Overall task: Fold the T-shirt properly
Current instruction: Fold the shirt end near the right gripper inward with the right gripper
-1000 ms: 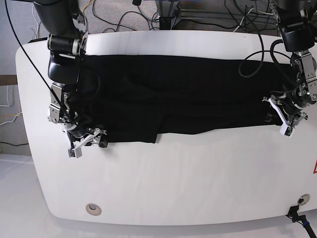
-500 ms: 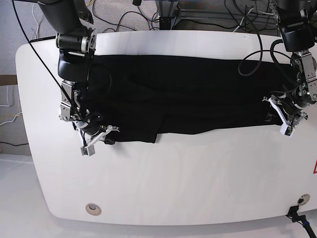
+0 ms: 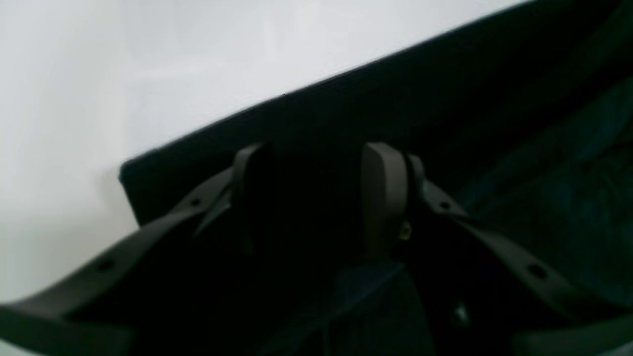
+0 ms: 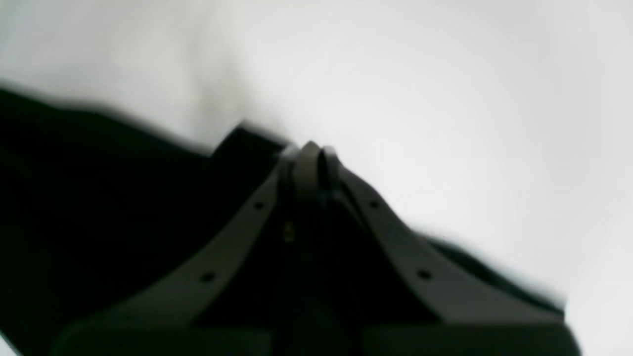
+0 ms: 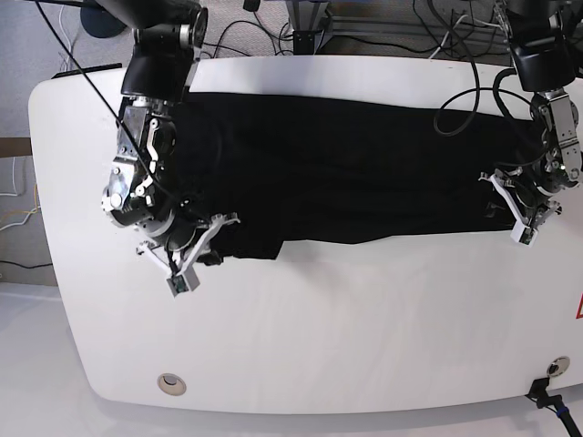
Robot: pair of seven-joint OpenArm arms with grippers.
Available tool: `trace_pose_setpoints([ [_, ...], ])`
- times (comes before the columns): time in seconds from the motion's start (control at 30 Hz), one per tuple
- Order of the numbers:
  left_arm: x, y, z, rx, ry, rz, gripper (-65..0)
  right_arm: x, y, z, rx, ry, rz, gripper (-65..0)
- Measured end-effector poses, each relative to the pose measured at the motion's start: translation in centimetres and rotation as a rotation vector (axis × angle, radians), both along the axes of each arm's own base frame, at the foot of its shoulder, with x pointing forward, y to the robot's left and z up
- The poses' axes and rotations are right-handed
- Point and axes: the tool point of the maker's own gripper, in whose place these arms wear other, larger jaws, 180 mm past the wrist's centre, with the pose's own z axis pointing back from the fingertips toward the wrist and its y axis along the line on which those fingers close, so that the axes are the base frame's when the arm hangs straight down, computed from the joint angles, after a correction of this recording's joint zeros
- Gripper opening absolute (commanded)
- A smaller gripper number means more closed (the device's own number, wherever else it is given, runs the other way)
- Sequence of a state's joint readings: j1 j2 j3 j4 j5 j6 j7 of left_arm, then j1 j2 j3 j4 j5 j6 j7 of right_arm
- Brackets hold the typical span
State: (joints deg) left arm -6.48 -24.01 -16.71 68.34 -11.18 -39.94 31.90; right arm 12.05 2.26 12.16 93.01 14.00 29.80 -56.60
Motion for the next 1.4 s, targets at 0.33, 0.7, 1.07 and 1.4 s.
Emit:
trace_pose_setpoints([
  [0.33,-0.1,0.0,-0.1,0.001,0.004,0.000,-37.9,-9.6,2.5,-1.5,-0.118,0.115,0.159,-65.0],
  [0.7,-0.1,0.0,-0.1,0.002,0.005,-0.002,-37.9,-16.1,2.1,-5.9,-0.188,0.350,0.224,-47.0],
  [1.07,-0.6,-0.1,-0.6,0.002,0.018,-0.004,-37.9,-17.7,3.9,-6.3,-0.280,0.353,0.428,-29.7],
  [1.4,-1.1,0.2,-1.6,-0.013,0.044,0.011,-37.9,-11.1,1.6,0.2,-0.140,0.125,0.352,-31.8],
])
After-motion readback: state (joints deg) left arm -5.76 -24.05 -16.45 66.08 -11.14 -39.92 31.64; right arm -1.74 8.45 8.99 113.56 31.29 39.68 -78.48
